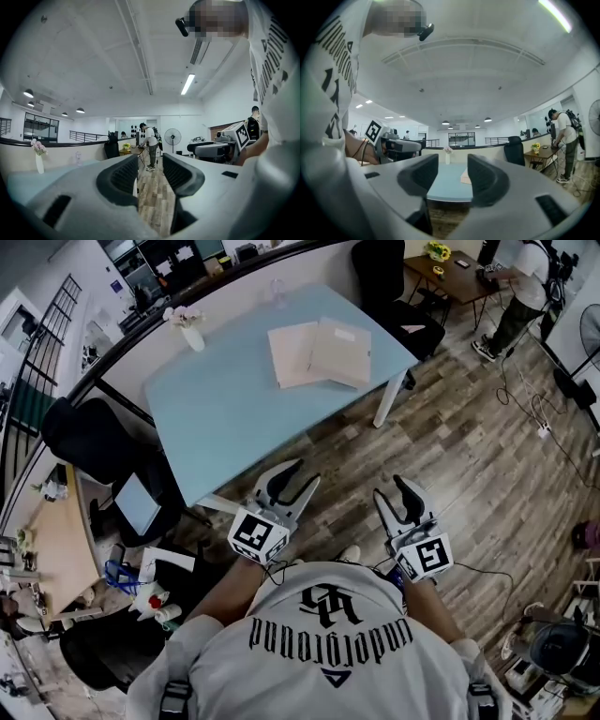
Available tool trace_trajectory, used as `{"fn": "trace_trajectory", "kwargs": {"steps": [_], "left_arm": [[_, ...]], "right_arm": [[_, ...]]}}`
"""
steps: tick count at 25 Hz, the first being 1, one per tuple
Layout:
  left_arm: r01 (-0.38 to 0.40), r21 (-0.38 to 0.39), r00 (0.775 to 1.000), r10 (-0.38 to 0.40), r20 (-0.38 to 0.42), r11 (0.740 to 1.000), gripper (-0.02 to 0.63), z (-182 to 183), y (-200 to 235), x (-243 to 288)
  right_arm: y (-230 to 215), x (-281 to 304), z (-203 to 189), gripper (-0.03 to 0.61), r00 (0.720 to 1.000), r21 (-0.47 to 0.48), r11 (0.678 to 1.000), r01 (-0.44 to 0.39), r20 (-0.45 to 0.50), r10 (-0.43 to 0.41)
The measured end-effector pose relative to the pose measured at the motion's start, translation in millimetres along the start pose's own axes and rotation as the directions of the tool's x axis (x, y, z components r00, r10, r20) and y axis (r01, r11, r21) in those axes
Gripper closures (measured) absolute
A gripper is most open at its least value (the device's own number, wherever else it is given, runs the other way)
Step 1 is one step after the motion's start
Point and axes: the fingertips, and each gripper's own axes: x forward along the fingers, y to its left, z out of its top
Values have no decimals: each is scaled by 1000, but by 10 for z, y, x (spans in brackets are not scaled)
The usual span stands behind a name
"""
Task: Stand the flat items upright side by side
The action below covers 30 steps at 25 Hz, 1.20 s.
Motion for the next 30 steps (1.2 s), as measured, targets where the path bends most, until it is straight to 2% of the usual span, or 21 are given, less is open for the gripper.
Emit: {"fn": "trace_trajectory", "kwargs": {"steps": [1,4,11,17,23,30], "left_arm": [[-15,6,1000,15,-1,1000,425,-6,3,68],[-52,28,999,51,7,998,407,-3,-1,242],[-44,22,999,44,-18,999,399,-46,-61,625],[-31,11,999,31,-35,999,394,-148,173,978],[-39,-35,999,38,-34,999,396,-221,877,1311],[-9,-23,999,8,-38,1000,391,-133,1822,1673]], "right_arm": [[-87,-2,-21,368,1000,10,1000,7,-2,-7],[-293,-25,-49,350,1000,9,1000,9,0,-9],[-658,9,-77,350,1000,35,999,4,-2,-4],[-907,287,-205,349,1000,47,999,8,-28,-7],[-1144,910,-279,348,998,51,999,17,-54,-14],[-1405,1938,-226,346,997,32,998,46,-63,-43]]}}
